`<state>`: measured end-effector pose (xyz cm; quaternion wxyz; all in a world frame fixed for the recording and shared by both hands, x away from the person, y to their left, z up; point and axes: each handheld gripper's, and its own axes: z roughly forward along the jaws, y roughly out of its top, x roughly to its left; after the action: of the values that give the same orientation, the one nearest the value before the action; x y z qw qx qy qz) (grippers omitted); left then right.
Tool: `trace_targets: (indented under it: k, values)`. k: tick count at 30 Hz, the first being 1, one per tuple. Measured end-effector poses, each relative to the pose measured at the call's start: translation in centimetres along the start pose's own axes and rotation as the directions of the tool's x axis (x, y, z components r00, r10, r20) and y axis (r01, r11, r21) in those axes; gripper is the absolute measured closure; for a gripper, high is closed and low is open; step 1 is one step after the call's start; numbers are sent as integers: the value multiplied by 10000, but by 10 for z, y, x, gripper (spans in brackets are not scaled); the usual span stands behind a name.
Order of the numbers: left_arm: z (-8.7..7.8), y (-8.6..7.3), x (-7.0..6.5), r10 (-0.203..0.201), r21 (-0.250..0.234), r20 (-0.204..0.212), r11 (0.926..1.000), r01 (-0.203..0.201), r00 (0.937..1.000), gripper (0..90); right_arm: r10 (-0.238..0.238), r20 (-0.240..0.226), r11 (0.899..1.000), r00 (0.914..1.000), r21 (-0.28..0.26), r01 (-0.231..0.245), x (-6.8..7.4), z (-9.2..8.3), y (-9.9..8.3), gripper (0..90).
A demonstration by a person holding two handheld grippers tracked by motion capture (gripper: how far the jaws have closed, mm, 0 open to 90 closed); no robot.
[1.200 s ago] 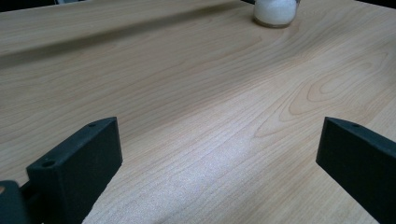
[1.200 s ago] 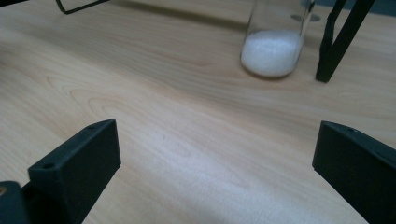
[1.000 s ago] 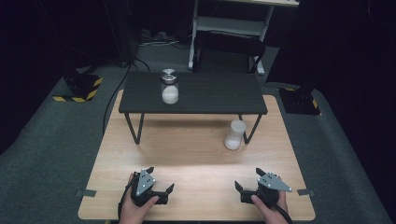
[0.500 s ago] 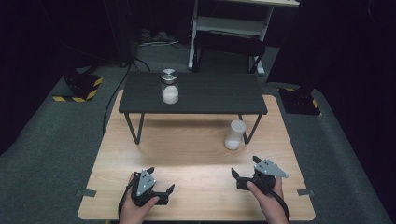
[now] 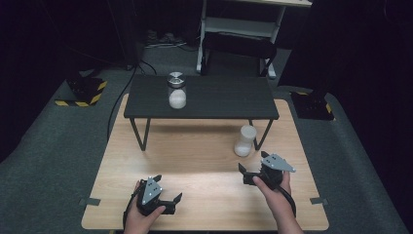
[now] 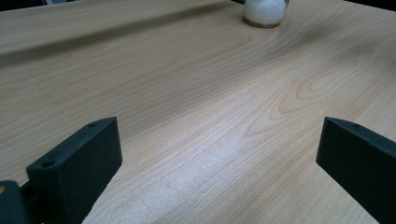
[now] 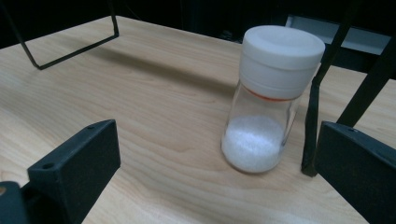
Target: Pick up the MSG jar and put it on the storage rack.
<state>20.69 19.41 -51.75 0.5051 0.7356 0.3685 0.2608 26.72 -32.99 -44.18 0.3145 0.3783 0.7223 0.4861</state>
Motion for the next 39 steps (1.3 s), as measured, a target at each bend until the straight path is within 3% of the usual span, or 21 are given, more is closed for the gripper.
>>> trace_targets:
  k: [12,17,25,39]
  values:
    - [0,0,0,64,-14,58,10000,-64,10000,6,0,213,9997,9998,-260,5,-1,19,6,6]
    - [0,-1,0,21,-26,65,10000,-21,10000,6,306,451,9993,9985,-220,-296,-7,32,5,5]
    - [0,0,0,104,-6,54,9999,-104,9999,6,522,464,9978,9976,-434,-502,-16,44,-1,5]
    - [0,-1,1,22,-54,102,10000,-22,9999,6,720,892,9965,9934,-497,-677,-15,68,6,50]
